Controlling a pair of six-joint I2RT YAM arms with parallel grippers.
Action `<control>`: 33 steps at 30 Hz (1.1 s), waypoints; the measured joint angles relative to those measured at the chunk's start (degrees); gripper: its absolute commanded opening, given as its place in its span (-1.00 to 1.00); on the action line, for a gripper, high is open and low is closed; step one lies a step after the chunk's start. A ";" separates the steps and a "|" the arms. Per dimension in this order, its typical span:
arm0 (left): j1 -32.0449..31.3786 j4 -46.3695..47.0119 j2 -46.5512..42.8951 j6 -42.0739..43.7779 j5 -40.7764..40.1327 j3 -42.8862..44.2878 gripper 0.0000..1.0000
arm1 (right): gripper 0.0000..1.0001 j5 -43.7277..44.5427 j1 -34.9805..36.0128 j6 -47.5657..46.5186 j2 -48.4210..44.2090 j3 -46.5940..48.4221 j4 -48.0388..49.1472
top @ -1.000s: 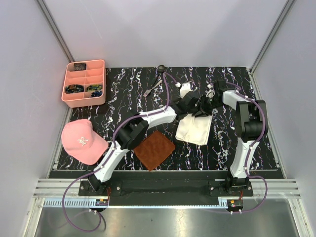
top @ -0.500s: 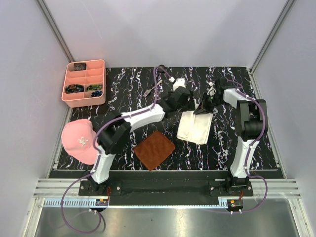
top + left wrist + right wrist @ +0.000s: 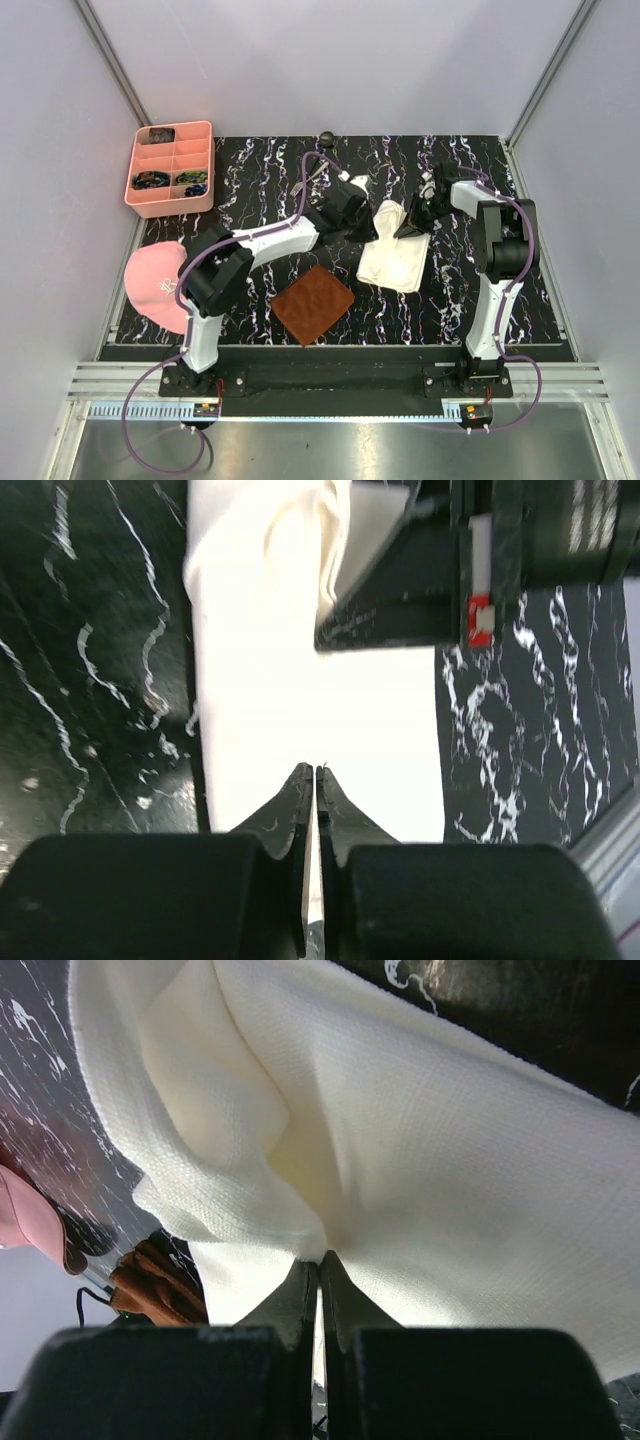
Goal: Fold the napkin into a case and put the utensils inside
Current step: Fold the lower triangle-folded napkin at the center of the board, then smooth out the 2/3-rectangle-folded napkin at the center of the board.
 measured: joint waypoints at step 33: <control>-3.67 13.60 8.31 -7.67 9.81 -7.02 -0.99 | -0.20 6.01 -0.94 2.54 1.51 7.19 -0.04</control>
